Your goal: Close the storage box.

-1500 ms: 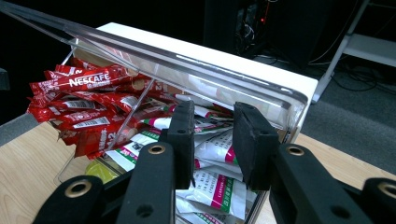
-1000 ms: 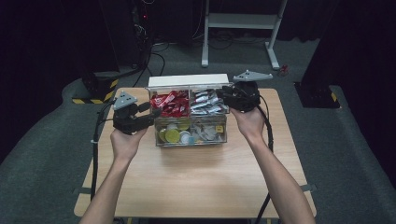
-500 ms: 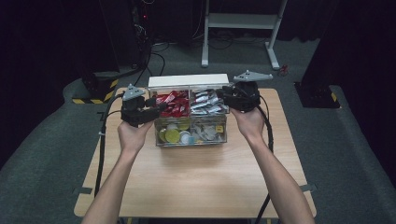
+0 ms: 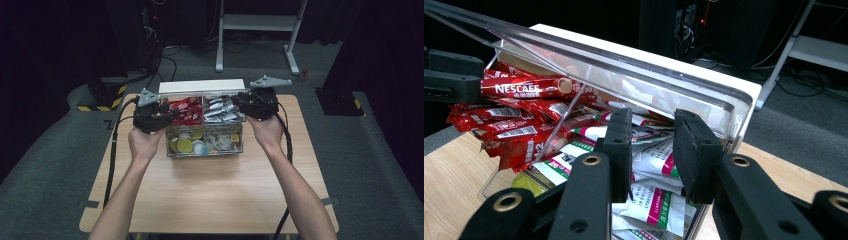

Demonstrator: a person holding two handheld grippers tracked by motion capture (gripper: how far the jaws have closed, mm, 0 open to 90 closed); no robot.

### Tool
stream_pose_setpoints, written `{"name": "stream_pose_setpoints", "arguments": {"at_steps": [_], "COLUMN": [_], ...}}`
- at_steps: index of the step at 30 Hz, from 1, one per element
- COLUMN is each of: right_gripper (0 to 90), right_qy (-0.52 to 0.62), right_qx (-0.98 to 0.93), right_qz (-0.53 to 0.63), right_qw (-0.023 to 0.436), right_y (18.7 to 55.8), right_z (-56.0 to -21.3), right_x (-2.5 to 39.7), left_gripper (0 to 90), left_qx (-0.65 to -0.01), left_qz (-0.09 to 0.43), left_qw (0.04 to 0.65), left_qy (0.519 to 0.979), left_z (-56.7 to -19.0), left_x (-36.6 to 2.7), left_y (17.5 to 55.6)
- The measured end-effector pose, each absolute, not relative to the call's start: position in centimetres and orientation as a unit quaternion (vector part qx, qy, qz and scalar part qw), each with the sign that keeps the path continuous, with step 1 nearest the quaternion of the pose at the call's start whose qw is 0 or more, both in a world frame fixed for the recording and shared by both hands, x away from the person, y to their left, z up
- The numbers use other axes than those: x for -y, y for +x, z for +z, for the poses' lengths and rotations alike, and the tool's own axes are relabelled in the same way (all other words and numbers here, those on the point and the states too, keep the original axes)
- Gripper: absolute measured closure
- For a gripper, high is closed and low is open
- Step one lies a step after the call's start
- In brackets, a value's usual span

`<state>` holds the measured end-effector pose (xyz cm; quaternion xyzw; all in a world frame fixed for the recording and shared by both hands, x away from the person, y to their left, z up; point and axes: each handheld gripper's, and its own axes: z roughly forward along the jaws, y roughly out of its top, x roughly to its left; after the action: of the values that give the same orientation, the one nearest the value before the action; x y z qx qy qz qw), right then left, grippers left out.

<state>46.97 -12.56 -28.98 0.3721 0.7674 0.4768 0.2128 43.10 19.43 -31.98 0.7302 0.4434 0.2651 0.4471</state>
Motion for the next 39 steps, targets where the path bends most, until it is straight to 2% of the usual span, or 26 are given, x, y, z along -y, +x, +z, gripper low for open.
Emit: {"name": "stream_pose_setpoints", "arguments": {"at_steps": [6,7,15,39], "right_gripper": [68.9,68.8,68.8,68.4], "right_qy": [0.372,0.373,0.372,0.372], "right_qx": [-0.767,-0.768,-0.768,-0.768], "right_qz": [0.477,0.476,0.476,0.476], "right_qw": [0.213,0.213,0.213,0.213], "right_y": [47.0,47.0,47.0,47.0], "right_z": [-29.0,-29.0,-29.0,-29.1], "right_x": [12.5,12.5,12.5,12.4], "left_gripper": [69.3,73.3,79.1,81.8], "left_qx": [-0.439,-0.437,-0.431,-0.410], "left_qz": [0.254,0.252,0.253,0.257], "left_qw": [0.436,0.431,0.424,0.450], "left_qy": [0.743,0.748,0.756,0.751], "left_z": [-32.3,-32.4,-32.4,-31.5], "left_x": [-19.3,-19.2,-19.0,-20.0], "left_y": [43.6,43.7,43.8,42.1]}}
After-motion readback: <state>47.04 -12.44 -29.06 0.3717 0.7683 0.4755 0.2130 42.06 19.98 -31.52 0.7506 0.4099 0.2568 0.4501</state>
